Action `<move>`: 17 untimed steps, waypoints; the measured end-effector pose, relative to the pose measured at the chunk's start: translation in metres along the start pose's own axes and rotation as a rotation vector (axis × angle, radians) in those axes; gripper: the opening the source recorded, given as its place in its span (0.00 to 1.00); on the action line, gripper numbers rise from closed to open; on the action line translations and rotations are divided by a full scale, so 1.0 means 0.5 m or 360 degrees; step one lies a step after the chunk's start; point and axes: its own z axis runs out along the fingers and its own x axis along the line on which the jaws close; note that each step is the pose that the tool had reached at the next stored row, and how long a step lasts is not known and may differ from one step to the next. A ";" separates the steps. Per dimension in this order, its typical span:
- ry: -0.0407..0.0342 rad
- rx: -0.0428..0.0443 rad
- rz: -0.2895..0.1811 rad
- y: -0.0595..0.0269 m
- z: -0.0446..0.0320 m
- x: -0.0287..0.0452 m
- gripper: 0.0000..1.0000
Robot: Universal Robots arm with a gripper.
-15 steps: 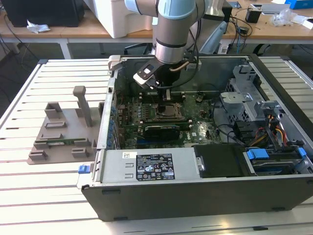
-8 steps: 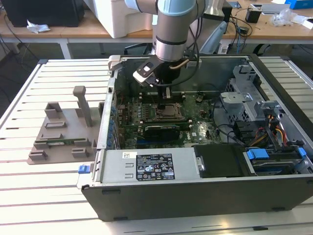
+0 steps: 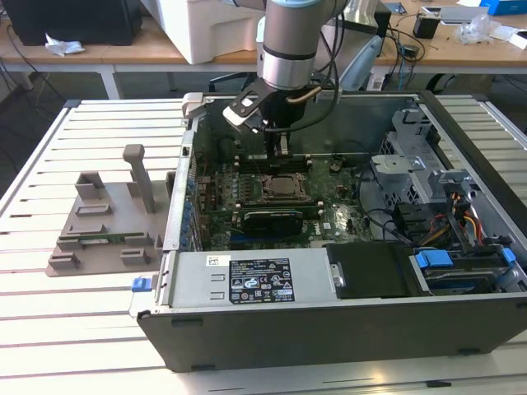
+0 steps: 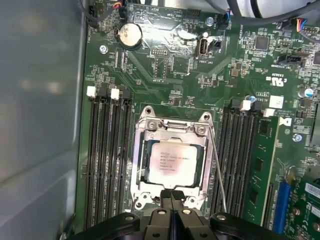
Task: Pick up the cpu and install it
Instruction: 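Close the cpu cover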
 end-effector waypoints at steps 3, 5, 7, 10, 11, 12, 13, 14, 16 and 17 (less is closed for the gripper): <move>0.0000 0.0000 0.0000 -0.001 -0.019 0.000 0.11; 0.0000 0.0000 0.0000 -0.003 -0.033 -0.001 0.11; 0.0000 0.0000 0.0000 -0.003 -0.042 -0.001 0.11; 0.0000 0.0000 0.0000 -0.004 -0.052 -0.001 0.11; 0.0000 0.0000 0.0000 -0.004 -0.054 -0.001 0.11; 0.0000 0.0000 0.0000 -0.004 -0.056 -0.001 0.11; 0.0000 0.0000 0.0000 -0.005 -0.059 -0.001 0.11; 0.0000 0.0000 0.0000 -0.005 -0.062 -0.001 0.11; 0.0000 0.0000 0.0000 -0.006 -0.075 -0.002 0.11; 0.0000 0.0000 0.0000 -0.006 -0.084 -0.002 0.11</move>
